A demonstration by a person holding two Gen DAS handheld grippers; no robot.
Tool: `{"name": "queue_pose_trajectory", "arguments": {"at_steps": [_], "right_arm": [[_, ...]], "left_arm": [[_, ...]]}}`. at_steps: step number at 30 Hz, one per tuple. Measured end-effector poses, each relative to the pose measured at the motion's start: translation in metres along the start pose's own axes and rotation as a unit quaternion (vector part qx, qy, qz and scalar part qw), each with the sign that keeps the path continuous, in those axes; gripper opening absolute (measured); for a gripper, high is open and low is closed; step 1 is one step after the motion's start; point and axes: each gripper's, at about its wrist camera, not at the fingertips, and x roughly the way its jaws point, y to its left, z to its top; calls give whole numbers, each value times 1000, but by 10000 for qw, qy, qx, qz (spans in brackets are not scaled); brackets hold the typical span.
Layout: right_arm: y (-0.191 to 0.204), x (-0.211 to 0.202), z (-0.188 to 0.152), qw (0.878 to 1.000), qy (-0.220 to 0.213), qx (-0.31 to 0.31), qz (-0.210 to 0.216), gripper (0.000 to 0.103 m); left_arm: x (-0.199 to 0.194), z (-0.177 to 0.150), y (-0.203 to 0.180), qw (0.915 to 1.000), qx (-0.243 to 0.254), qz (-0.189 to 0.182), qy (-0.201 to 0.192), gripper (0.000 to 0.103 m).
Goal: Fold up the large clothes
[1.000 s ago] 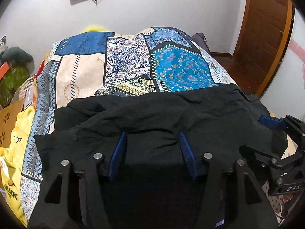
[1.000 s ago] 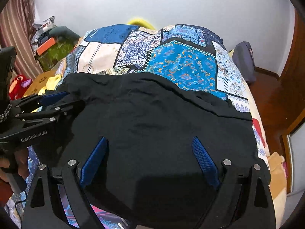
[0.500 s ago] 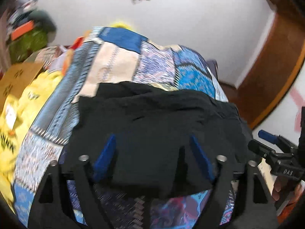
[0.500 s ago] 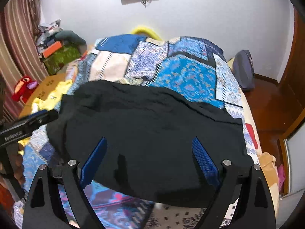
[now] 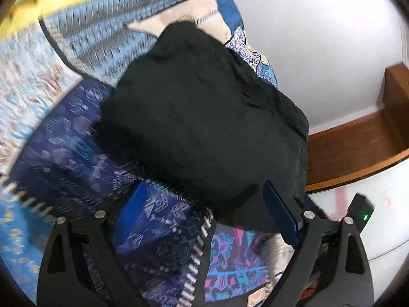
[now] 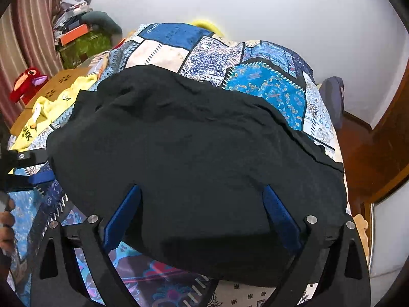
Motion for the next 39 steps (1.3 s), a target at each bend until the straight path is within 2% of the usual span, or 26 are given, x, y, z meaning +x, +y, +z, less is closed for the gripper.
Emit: {"name": "queue_pose_trajectory", "arguments": {"at_steps": [1,3,9,12,13,15,16,17,20,24,25,27,29,32,33,34,37,39], "right_arm": [[-2,0,0,10000,0,16,34,97],[-4,0,0,9999,-24,54,86,97],[-2,1,-3,9997,-222,86,76,100],[-3,1,-2,9995,-231,190,103,100],[-3,1,-1,9995,-223,220,103,100],[-3,1,0,9995,-177,251,72,100],[-3,1,1,9995,-145,264,52,100],[-2,1,1,9995,-95,285,34,100],[-4,-4,4,9991,115,414,23,97],[-8,-31,2,9964,-43,771,358,97],[-7,-37,3,9962,-71,784,360,97],[0,-48,6,9967,-109,721,348,97],[11,-58,10,9973,-140,623,359,97],[36,-67,17,9976,-204,420,505,97],[44,-67,19,9976,-214,356,562,97],[53,-66,20,9974,-194,300,627,97],[85,-49,23,9955,68,26,948,97],[104,-32,22,9934,199,-139,1118,96]], "left_arm": [[3,3,0,9999,87,9,-100,92],[11,9,4,9997,86,-202,-136,92],[34,29,23,9932,-562,-959,-348,94],[43,40,25,9897,-765,-1133,-427,94],[45,44,24,9896,-800,-1098,-480,94],[47,50,17,9914,-842,-766,-646,85],[48,53,13,9930,-817,-462,-716,67],[47,57,11,9937,-779,-292,-755,54],[41,55,5,9939,-649,-34,-887,36],[16,46,-19,9930,17,530,-1053,26],[15,45,-21,9921,143,606,-1087,24],[-13,32,-34,9875,500,746,-1296,22],[-45,17,-57,9752,1077,1052,-1622,22],[-89,-6,-84,9519,1758,1381,-2096,21],[-98,-9,-89,9460,1897,1446,-2196,21],[-114,-16,-98,9358,2114,1563,-2347,21],[-143,-29,-114,9153,2504,1780,-2604,21],[-154,-34,-120,9068,2679,1847,-2680,20]]}}
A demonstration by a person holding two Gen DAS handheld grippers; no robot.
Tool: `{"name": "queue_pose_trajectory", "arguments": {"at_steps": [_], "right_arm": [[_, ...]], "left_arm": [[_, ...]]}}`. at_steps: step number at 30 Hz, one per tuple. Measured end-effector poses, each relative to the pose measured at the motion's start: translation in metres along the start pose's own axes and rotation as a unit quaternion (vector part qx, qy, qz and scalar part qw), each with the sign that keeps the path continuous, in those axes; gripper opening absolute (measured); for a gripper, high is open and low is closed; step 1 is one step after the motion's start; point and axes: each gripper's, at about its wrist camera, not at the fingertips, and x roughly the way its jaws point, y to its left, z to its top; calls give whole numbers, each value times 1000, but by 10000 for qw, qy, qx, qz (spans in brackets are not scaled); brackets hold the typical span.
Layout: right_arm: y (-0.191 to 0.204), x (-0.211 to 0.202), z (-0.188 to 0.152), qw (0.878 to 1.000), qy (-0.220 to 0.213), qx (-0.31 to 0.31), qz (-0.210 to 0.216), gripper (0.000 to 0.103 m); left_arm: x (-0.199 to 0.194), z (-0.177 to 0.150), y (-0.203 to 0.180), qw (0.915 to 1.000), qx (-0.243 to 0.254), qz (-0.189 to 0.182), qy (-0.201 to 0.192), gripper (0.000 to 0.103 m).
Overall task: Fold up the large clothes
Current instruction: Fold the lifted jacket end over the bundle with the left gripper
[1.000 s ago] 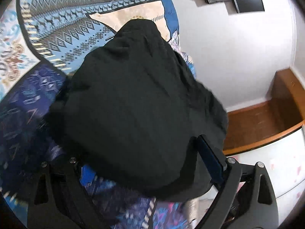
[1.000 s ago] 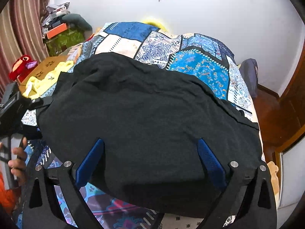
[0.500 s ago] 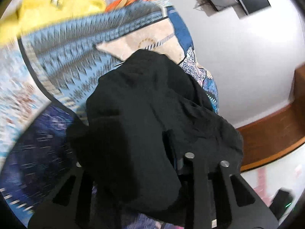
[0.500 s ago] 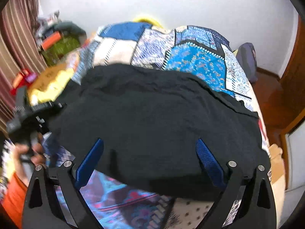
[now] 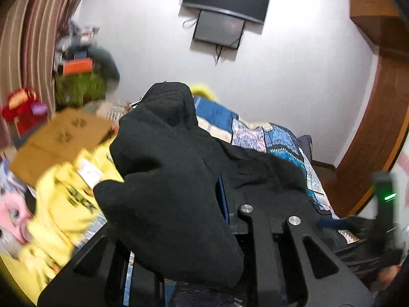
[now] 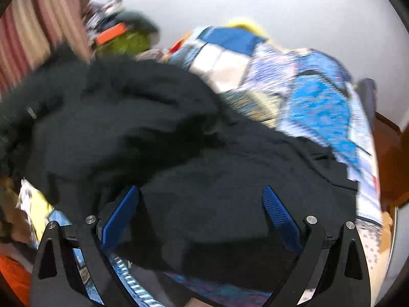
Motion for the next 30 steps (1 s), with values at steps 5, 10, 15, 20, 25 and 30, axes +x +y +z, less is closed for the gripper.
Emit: {"name": "queue_pose_trajectory", "arguments": {"at_steps": [5,10,15,20,25,30], "right_arm": [[6,55,-5,9954,573,242,729,96],[5,49,-7,9965,584,30,598,89],[-25,-16,-28,9996,-37,132,264,90],[-81,-56,-60,9983,-149,388,-401,90],[-142,-82,-100,9910,-76,1020,-869,90],[-180,-111,-125,9807,-238,1702,-935,90]], "left_arm": [[-6,-5,-22,9989,458,113,18,20],[1,-7,-59,9936,1077,315,-119,20],[-4,-1,-96,9848,1696,280,-242,20],[-3,-16,-153,9674,2509,173,-303,20],[18,-39,-205,9537,2994,-274,62,27],[43,-68,-235,9484,2903,-918,886,35]]}}
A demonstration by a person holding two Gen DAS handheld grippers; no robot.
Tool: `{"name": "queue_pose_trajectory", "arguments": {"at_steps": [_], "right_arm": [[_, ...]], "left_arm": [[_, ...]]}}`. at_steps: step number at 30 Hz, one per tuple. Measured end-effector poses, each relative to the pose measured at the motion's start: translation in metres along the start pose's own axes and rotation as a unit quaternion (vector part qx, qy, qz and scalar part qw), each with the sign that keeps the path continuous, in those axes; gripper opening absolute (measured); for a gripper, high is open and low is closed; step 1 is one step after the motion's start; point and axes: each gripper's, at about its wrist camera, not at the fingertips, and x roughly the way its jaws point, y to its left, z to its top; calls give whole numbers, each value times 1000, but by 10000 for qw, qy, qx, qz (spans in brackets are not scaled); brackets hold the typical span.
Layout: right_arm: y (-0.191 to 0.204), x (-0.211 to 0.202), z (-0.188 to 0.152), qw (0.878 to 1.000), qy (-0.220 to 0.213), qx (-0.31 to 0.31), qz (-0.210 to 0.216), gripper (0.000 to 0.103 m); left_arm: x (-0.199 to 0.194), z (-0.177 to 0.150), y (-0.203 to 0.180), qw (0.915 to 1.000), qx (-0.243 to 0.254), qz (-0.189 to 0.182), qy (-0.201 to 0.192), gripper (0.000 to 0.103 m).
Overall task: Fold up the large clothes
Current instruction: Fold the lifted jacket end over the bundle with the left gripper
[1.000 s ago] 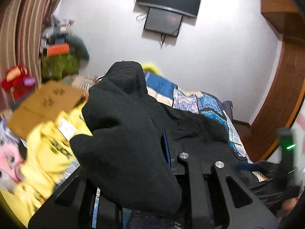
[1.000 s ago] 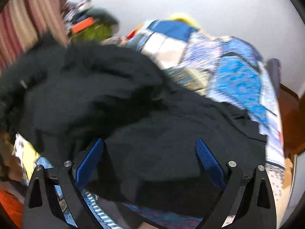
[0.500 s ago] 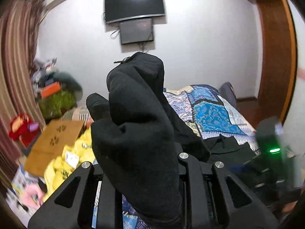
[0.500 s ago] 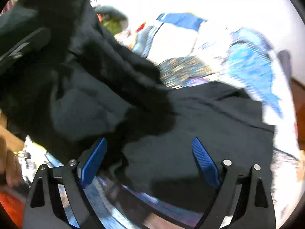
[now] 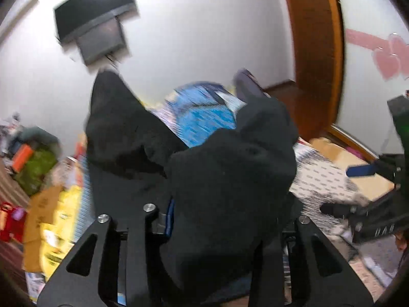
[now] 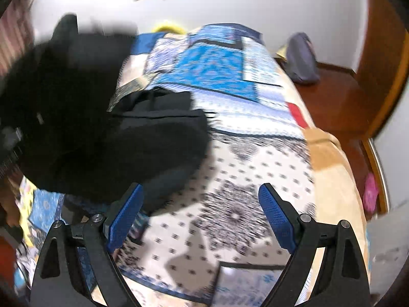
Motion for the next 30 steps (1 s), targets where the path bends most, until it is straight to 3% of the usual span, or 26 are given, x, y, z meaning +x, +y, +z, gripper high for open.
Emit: {"name": "queue_pose_trajectory", "arguments": {"at_steps": [6,9,14,17,20,25,30], "right_arm": [[-32,-21,-4,9990,-100,441,27,90],[-30,-30,-1,9984,-166,506,173,90],[-2,-44,1,9965,-380,369,640,90],[19,-46,7,9946,-501,152,900,90],[26,-28,10,9948,-326,48,968,90],[5,-4,4,9920,52,471,1169,90],[-3,20,-10,9941,383,488,887,90]], "left_arm": [[29,-18,-10,9916,-343,-910,858,52],[30,-24,-16,9907,-248,-966,930,57],[23,-26,-22,9851,-368,-1375,968,85],[20,-24,-24,9837,-371,-1425,1027,85],[10,-23,-20,9803,-377,-1589,1110,85],[-24,-26,8,9753,-526,-1809,1151,85],[-64,-23,50,9778,-940,-1672,839,86]]}}
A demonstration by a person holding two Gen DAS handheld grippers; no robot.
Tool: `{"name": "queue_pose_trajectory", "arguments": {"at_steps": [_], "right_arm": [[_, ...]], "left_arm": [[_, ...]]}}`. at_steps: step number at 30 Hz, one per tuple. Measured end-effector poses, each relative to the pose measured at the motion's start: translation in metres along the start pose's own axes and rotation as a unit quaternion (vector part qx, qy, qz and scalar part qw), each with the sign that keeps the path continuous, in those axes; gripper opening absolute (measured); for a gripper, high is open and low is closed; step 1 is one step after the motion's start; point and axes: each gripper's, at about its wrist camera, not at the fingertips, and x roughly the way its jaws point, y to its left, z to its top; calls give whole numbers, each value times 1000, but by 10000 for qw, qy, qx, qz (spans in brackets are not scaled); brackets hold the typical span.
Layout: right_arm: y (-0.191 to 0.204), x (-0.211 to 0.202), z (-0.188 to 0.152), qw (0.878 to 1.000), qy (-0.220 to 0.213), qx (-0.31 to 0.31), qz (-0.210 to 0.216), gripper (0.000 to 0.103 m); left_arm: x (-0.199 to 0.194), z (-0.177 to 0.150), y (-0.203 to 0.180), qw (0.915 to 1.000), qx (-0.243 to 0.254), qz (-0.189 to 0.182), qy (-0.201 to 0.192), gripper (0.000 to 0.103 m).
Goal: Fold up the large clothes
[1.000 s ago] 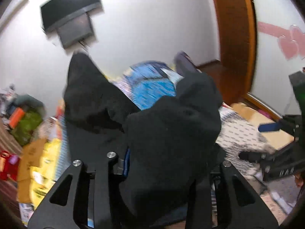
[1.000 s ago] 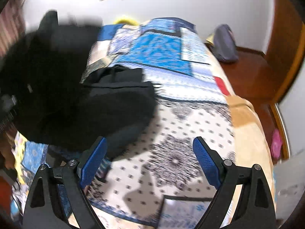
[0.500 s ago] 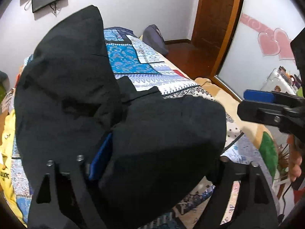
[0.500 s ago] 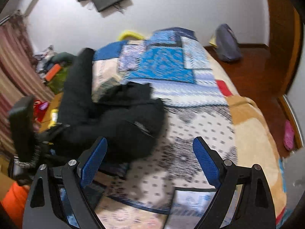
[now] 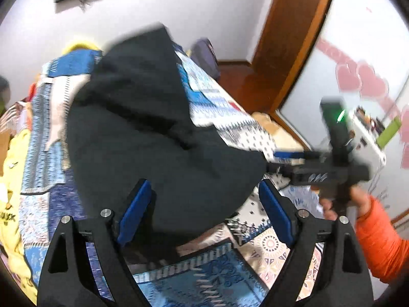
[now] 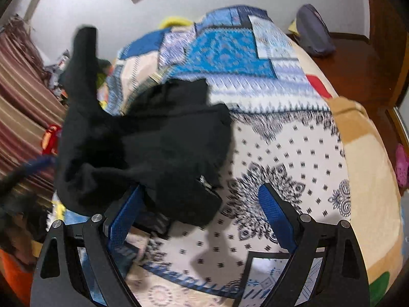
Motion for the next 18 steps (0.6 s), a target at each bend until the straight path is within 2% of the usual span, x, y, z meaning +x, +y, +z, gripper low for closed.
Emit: {"name": "queue_pose_trajectory", "arguments": {"at_steps": [1,4,5,8,10,14,16,18], "right_arm": [[-1,6,-2,9998,92,-14,-166,90],[-2,13,-6,9997,172,-10,-193,89],[-1,11,-5,9997,155,5,-207,89],[5,-6,0,9998,-7,-59,-190,90],[14,-19,3,9996,-144,-181,-151,89],[41,-45,14,9975,-472,-512,-94,90],[56,-53,19,9958,-632,-662,1,90],[73,-56,26,9939,-756,-780,165,90]], "left_arm": [[-9,1,8,9999,-82,116,-99,86],[-18,2,32,9975,-242,623,-249,86],[-17,1,44,9948,-302,941,-228,86],[-8,-7,68,9893,-442,1387,-83,86],[3,-14,81,9895,-585,1319,61,86],[21,-14,91,9918,-1078,687,84,88],[29,-10,87,9919,-1112,593,148,88],[45,-10,77,9930,-957,657,212,94]]}}
